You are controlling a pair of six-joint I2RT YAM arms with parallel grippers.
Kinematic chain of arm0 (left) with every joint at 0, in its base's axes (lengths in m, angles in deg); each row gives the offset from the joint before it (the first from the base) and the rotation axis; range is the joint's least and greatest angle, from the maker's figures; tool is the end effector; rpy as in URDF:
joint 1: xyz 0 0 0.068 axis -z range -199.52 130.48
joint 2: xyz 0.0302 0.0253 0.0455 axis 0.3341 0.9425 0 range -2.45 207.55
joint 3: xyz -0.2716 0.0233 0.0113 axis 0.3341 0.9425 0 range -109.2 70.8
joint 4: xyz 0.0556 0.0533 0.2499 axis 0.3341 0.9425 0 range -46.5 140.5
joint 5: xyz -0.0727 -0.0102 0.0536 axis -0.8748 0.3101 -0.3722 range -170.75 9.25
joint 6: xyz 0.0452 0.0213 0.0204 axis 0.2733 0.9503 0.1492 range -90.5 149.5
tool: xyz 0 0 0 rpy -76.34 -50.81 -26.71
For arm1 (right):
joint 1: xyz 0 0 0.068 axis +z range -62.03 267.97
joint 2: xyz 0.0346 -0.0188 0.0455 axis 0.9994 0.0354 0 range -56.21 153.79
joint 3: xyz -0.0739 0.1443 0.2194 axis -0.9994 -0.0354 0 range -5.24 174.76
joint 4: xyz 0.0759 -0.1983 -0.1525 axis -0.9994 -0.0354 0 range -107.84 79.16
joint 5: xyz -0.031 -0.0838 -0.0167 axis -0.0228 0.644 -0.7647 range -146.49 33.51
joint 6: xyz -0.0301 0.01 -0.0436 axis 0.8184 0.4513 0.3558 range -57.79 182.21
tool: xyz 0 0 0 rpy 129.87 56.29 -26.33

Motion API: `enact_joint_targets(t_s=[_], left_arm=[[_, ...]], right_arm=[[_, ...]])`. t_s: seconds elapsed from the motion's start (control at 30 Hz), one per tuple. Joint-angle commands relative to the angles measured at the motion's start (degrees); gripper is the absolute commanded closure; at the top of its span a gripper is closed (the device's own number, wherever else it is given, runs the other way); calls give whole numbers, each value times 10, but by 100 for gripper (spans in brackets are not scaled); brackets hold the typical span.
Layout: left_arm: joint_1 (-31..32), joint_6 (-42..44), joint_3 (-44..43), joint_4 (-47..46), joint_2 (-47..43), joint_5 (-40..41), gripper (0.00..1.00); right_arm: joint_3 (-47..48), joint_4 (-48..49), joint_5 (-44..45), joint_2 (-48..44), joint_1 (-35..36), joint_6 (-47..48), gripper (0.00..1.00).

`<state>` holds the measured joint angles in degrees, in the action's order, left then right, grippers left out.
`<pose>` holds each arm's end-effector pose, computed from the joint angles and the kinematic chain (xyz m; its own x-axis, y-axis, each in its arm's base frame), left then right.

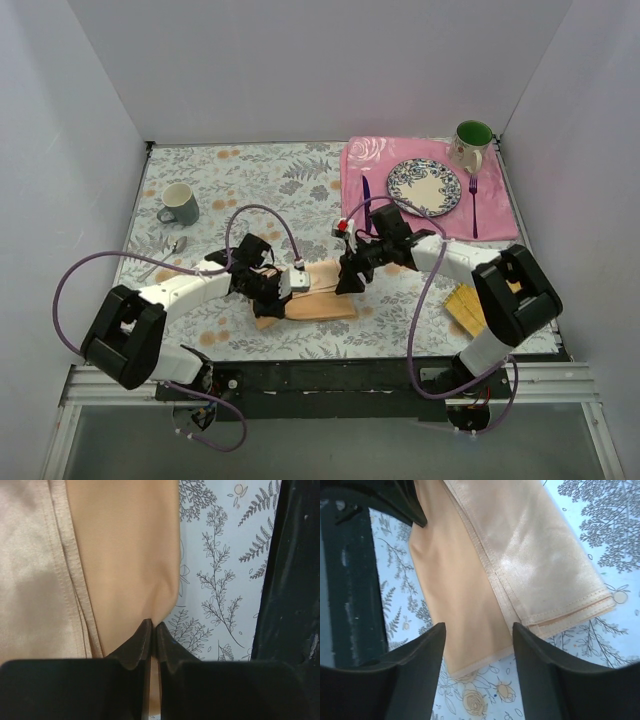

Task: Fold the napkin into a case and place the utensils inside
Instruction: Stuff the top corner of the smaller-rectangle-folded napkin into the folded napkin.

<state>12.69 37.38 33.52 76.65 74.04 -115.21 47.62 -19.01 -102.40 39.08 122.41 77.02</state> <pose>0.1733 -0.1329 0.1633 -0.7186 0.5862 -0.3742 0.6896 0.5308 -0.4926 0.2563 0.2068 0.1791 -0.4193 -0.5033 -0.7556 -0.9069 0.1938 0.3742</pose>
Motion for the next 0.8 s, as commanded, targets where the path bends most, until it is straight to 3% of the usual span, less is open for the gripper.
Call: enact_joint_targets(t_s=[0.0, 0.03, 0.17, 0.3, 0.53, 0.77], left_arm=[[-50, 27, -59, 78, 39, -92, 100], [-57, 40, -69, 90, 51, -101, 100], [-84, 58, -111, 134, 96, -143, 100], [-110, 78, -146, 183, 149, -184, 100], [-146, 106, -186, 230, 200, -214, 100], [-169, 119, -206, 251, 225, -228, 100]], right_arm=[[-69, 115, 35, -76, 2, 96, 30], [-80, 125, 35, -99, 1, 115, 23], [-87, 108, -13, -124, 12, 237, 11], [-61, 60, 27, -111, 59, 287, 10], [-114, 138, 119, -125, 148, 290, 11], [-121, 151, 140, -107, 186, 290, 25]])
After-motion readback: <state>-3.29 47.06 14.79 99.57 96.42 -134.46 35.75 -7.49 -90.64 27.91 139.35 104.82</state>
